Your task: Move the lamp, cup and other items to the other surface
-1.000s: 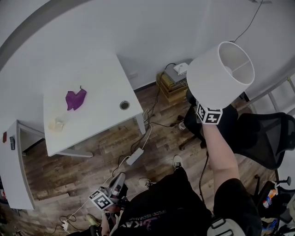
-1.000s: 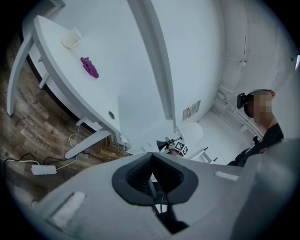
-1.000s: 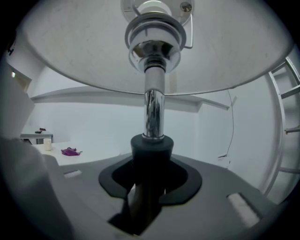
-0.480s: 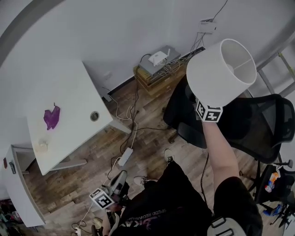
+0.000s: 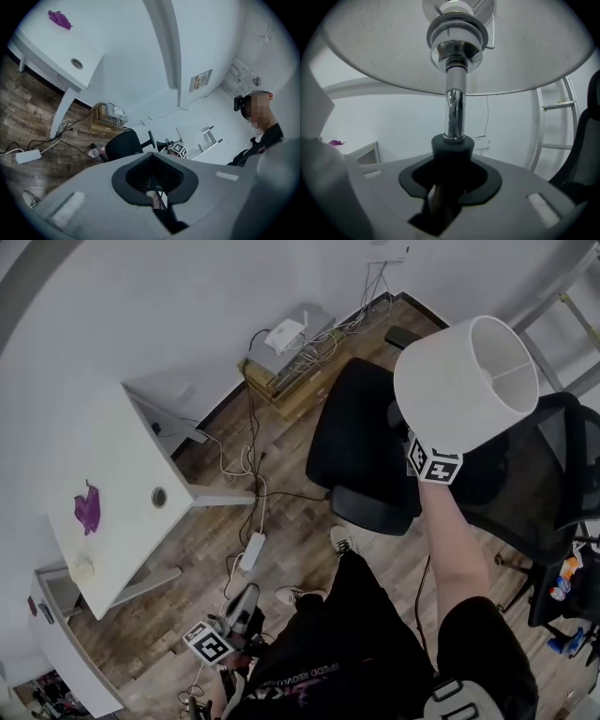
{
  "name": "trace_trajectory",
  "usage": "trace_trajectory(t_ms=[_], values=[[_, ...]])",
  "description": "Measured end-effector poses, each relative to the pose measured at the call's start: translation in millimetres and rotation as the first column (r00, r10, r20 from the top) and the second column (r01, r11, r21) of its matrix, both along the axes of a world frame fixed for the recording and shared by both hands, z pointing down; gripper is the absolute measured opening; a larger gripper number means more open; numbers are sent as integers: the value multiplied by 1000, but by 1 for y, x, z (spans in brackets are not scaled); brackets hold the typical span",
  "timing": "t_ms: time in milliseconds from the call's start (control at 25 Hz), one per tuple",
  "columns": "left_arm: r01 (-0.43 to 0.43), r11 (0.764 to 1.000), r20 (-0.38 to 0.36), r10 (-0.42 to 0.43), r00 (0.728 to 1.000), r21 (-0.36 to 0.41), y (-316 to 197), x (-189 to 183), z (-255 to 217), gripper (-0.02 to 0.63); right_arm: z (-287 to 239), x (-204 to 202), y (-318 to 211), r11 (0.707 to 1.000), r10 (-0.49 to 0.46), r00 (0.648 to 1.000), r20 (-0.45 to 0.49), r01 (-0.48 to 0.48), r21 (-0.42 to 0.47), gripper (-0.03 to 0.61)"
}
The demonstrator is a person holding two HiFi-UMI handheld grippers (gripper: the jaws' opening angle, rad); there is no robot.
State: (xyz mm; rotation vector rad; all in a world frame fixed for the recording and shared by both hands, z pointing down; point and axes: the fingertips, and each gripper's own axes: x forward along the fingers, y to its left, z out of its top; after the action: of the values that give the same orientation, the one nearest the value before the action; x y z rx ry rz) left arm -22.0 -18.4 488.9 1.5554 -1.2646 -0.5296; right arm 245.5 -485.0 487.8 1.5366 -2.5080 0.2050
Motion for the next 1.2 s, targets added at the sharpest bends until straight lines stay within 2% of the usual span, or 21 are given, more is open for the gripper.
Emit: trace_trajectory(t_ms=[200,440,560,680,960,1200], values=[[-82,995,-9,82,997,-63,-28,36,12,-2,34,51,-12,997,65,998,6,-64,-45,129],[-158,976,-4,159,987,-150,-56,66,36,-2,85,100,-30,986,143,990,11,-141,-85,128],[-217,957,36,228,973,-192,-62,81,43,-2,115,118,-30,977,181,983,2,-180,-113,127],[-270,934,46,288,956,-232,-63,96,53,0,146,138,-25,966,220,976,-4,-218,-139,127],[-320,901,63,353,934,-293,-68,108,75,-2,209,167,-22,942,280,960,-19,-279,-188,127],[-334,869,69,383,921,-364,-60,109,97,0,263,171,-28,929,302,953,-2,-294,-225,127]])
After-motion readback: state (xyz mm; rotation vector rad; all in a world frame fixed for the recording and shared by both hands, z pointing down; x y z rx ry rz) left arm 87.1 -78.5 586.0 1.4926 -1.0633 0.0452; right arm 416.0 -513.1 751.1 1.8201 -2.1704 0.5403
